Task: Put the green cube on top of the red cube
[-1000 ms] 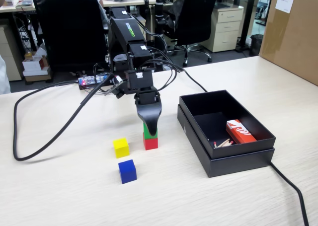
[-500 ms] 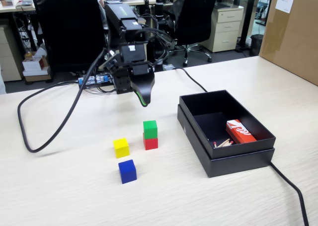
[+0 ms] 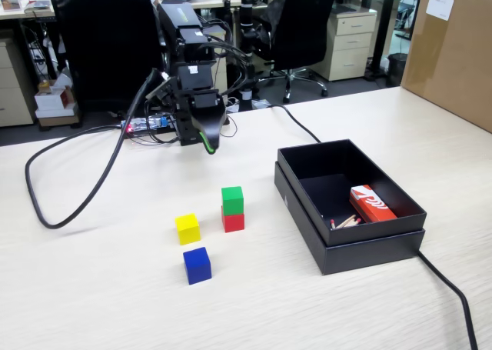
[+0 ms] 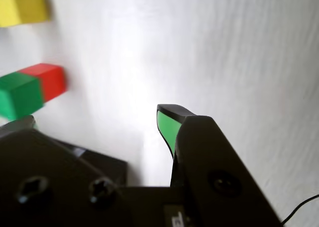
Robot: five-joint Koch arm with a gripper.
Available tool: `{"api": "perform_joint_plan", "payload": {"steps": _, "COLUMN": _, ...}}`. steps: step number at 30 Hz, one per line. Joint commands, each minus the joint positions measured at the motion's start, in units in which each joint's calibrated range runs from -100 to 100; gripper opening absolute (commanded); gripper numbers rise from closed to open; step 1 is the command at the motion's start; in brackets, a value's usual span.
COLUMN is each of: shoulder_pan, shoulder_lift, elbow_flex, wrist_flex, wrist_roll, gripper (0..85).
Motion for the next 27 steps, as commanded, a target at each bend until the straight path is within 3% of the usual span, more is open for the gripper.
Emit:
{"api": "perform_joint_plan", "payload": {"steps": 1, "shoulder_pan": 1.07, "shoulder_lift": -4.36, "elbow_flex": -2.88, "wrist_flex": 6.97, "wrist_roll": -0.15, "gripper": 48.0}}
{"api": "perform_joint_plan", "payload": {"steps": 8, "shoulder_pan": 3.52, "shoulder_lift": -8.49, "elbow_flex": -14.22, "wrist_flex": 15.01, "wrist_roll": -0.29, "gripper": 48.1}}
{"api": "perform_joint_plan", "payload": {"steps": 11, "shoulder_pan": 3.17, "shoulder_lift": -8.49, "elbow_flex": -19.11, "wrist_flex": 17.77, "wrist_roll": -1.47, "gripper": 48.3}}
{"api": "perform_joint_plan", "payload": {"steps": 15, "shoulder_pan": 2.39, "shoulder_lift": -8.26, "elbow_flex": -31.53, "wrist_flex": 31.6, "wrist_roll": -4.49, "gripper": 47.7}}
{"api": "perform_joint_plan", "payload": {"steps": 27, "shoulder_pan": 2.34, "shoulder_lift": -9.63, "elbow_flex": -37.79, "wrist_flex": 33.15, "wrist_roll": -3.96, "gripper": 47.7}}
